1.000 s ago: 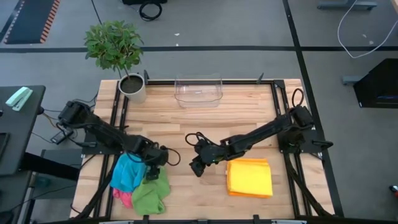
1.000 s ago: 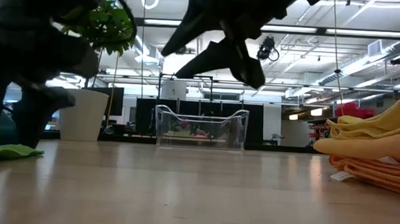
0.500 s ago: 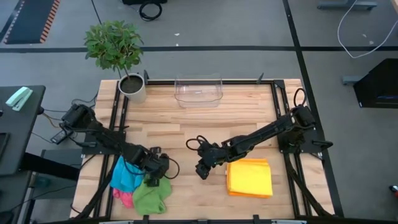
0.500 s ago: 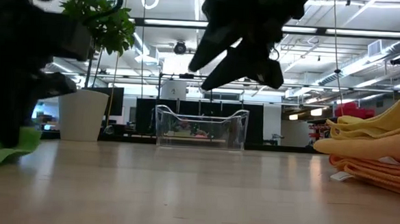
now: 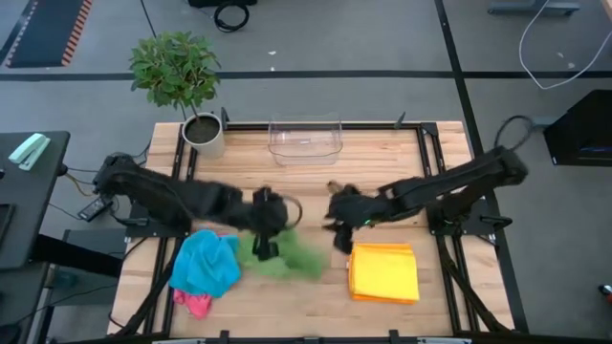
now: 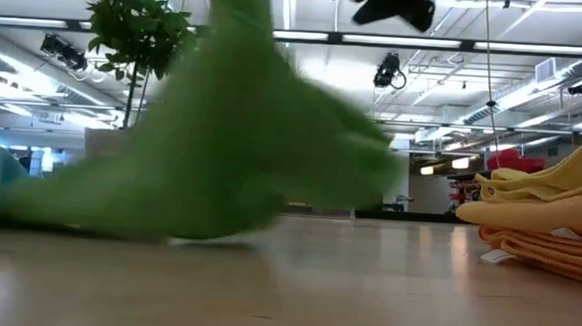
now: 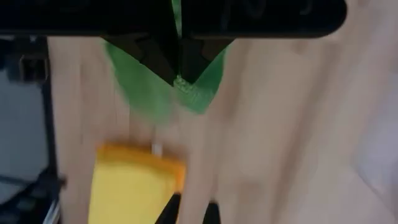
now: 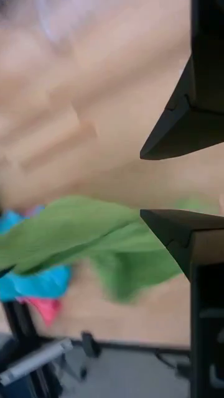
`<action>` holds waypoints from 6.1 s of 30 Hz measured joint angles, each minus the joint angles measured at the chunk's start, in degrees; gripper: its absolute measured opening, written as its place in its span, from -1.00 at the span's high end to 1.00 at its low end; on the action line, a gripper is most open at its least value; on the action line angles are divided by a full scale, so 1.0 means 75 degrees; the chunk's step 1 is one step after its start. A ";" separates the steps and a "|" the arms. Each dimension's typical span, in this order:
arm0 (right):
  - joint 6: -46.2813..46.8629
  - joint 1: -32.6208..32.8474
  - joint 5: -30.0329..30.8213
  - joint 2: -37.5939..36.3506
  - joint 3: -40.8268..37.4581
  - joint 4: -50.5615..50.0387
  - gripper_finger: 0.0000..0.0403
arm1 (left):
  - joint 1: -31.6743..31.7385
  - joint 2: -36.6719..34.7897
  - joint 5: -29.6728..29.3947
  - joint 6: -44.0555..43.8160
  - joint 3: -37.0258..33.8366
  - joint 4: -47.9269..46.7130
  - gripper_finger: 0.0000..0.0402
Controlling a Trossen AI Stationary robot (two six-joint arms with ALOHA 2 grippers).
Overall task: Fold microfiber towels
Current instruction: Fold the green towel on the table
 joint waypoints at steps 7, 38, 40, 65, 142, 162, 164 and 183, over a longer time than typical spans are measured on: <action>-0.0051 -0.0067 0.1599 -0.1811 -0.0208 -0.1083 0.27 | 0.0379 -0.0007 -0.0029 0.0739 0.2702 -0.1472 0.92; 0.1285 -0.2141 -0.1811 0.3580 -0.0057 0.4139 0.27 | -0.2806 -0.0003 -0.0737 -0.7199 -0.5414 0.3491 0.92; 0.0822 -0.2300 -0.2250 0.3898 0.0270 0.4094 0.27 | -0.2806 -0.0006 -0.0737 -0.7199 -0.5414 0.3491 0.96; -0.0191 -0.2224 -0.3379 0.4695 0.0991 0.4332 0.95 | -0.2794 -0.0012 -0.1004 -0.7380 -0.5422 0.3240 0.95; 0.1579 0.0701 -0.2216 0.2310 -0.1958 0.6803 1.00 | -0.0118 -0.1769 0.0654 0.3545 -0.6576 0.3419 0.04; 0.1577 0.0702 -0.2227 0.2310 -0.1953 0.6801 1.00 | 0.0344 -0.0880 0.1382 0.3805 -0.6576 0.3553 0.59; 0.1572 0.0702 -0.2239 0.2311 -0.1953 0.6801 1.00 | 0.0346 -0.0845 0.1369 0.3802 -0.6576 0.3583 0.73; 0.3546 0.0871 0.0029 0.0168 -0.1950 0.1529 1.00 | 0.1480 -0.2175 0.0578 0.3988 -0.4427 0.1651 0.98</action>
